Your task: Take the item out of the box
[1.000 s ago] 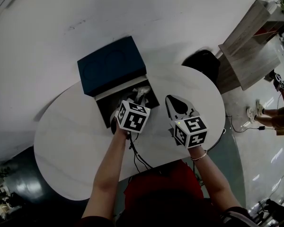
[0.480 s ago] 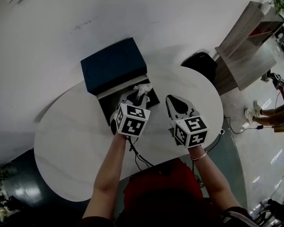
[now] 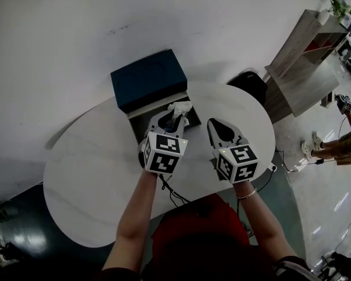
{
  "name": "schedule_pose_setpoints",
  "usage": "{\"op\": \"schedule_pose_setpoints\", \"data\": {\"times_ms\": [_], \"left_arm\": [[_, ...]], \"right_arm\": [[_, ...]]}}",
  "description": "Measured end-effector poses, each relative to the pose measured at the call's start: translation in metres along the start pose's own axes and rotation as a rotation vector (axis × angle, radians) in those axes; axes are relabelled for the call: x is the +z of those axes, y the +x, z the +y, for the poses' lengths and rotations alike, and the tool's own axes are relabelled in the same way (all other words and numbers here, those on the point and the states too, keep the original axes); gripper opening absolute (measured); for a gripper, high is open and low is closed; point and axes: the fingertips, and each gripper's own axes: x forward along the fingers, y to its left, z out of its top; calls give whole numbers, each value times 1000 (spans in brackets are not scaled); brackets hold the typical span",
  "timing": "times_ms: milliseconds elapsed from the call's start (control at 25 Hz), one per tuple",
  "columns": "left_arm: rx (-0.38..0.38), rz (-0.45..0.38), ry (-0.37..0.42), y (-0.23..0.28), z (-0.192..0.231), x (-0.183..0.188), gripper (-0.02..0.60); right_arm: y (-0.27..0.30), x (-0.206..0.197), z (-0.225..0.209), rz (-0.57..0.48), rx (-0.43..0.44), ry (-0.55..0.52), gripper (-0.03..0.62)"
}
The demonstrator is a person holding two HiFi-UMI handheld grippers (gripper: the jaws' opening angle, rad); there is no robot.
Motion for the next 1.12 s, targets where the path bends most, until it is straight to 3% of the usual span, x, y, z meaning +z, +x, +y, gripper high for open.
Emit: {"op": "schedule_pose_setpoints", "data": {"times_ms": [280, 1120], "left_arm": [[27, -93, -45, -33, 0, 9, 100], [35, -261, -199, -114, -3, 5, 100]], "right_arm": [[-17, 7, 12, -33, -14, -15, 15], [-51, 18, 51, -95, -30, -64, 16]]}}
